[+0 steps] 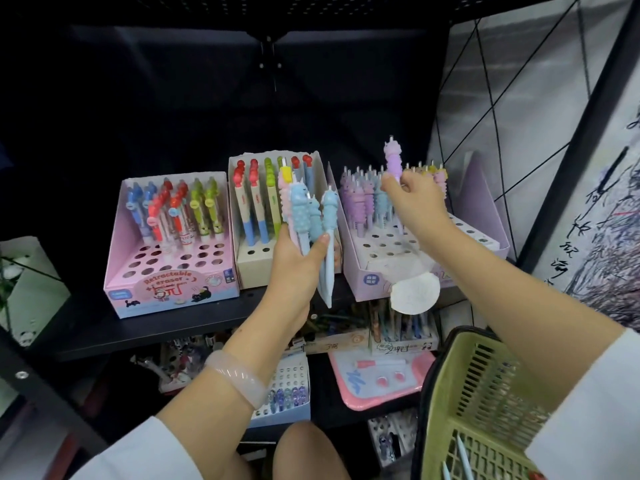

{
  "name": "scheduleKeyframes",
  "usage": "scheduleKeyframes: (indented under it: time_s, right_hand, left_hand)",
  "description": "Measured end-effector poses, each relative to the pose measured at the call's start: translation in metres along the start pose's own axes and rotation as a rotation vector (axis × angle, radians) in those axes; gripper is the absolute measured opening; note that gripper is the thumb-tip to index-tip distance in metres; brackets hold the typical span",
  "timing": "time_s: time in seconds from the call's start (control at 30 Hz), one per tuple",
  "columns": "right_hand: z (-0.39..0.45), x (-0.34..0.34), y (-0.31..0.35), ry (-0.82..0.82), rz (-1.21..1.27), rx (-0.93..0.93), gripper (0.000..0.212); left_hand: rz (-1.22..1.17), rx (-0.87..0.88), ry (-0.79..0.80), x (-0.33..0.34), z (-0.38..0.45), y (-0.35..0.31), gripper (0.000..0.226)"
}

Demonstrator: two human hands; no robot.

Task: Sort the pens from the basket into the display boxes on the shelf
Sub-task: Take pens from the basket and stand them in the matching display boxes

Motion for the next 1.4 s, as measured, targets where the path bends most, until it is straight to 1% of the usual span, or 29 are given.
scheduleKeyframes:
  time_s: [0.07,0.17,0.23,0.3,0.33,0.43,0.53,0.63,0.77,0.83,0.87,0.97,1.0,1.23,1.3,1.4]
  right_hand:
    - [0.005,0.003,-0.011,0.073,-0.039,0.01,0.04]
    - [0.004,0.008,-0.016,0.151,-0.005,-0.02,0.034]
    - [0.007,0.01,-0.014,0.12,-0.081,-0.089,0.039]
    - [0.011,0.011,-0.012,0.074,-0.211,-0.152,0.041]
    - [0.013,0.014,-0.014,0.09,-0.259,-0.161,0.04]
    - [0.015,0.027,-0.023,0.231,-0.327,-0.142,0.036]
    - [0.016,0.029,-0.028,0.284,-0.33,-0.114,0.035]
    - [0.016,0.03,-0.035,0.372,-0.413,-0.084,0.034]
    - [0.015,0.034,-0.038,0.448,-0.559,-0.131,0.034]
    - [0.014,0.034,-0.035,0.455,-0.564,-0.161,0.035]
    - [0.014,0.032,-0.034,0.451,-0.514,-0.152,0.034]
    - [0.017,0.022,-0.03,0.379,-0.261,-0.094,0.028]
    - [0.017,0.021,-0.029,0.361,-0.235,-0.099,0.027]
    - [0.019,0.027,-0.025,0.36,-0.397,-0.103,0.032]
    - [0.016,0.032,-0.031,0.386,-0.456,-0.097,0.031]
    - [0.012,0.032,-0.035,0.36,-0.482,-0.124,0.033]
  left_hand:
    - [-0.015,0.0,-0.002,-0.002,0.0,0.004,0.03]
    - [-0.01,-0.021,-0.021,-0.005,0.002,0.01,0.032]
    - [0.003,-0.033,-0.027,-0.005,0.003,0.011,0.032]
    - [0.007,-0.046,-0.033,-0.006,0.003,0.013,0.032]
    - [0.007,-0.046,-0.033,-0.007,0.003,0.014,0.032]
    - [0.003,-0.036,-0.035,-0.01,0.003,0.015,0.032]
    - [0.001,-0.064,-0.043,-0.013,0.001,0.018,0.031]
    - [0.006,-0.085,-0.046,-0.013,-0.001,0.017,0.033]
    - [-0.005,-0.062,-0.014,-0.007,-0.004,0.016,0.035]
    - [-0.008,-0.054,0.004,-0.003,-0.006,0.017,0.034]
    - [-0.005,-0.051,0.005,-0.003,-0.007,0.018,0.034]
    - [0.018,-0.054,-0.005,-0.003,-0.01,0.019,0.034]
    - [0.02,-0.056,-0.01,-0.003,-0.009,0.019,0.034]
    - [0.032,-0.077,-0.012,0.001,-0.011,0.016,0.041]
    - [0.031,-0.073,-0.015,0.001,-0.012,0.014,0.041]
    - [0.038,-0.069,-0.021,0.0,-0.014,0.012,0.038]
Point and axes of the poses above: each hand's wrist, its own z-axis towards the middle knuckle, its own x-axis out of the palm, y = z × x, the point moved 6 cm from there along z, towards the middle knuckle, and after that the axes turned 11 degrees about x, right-handed, at the moved point
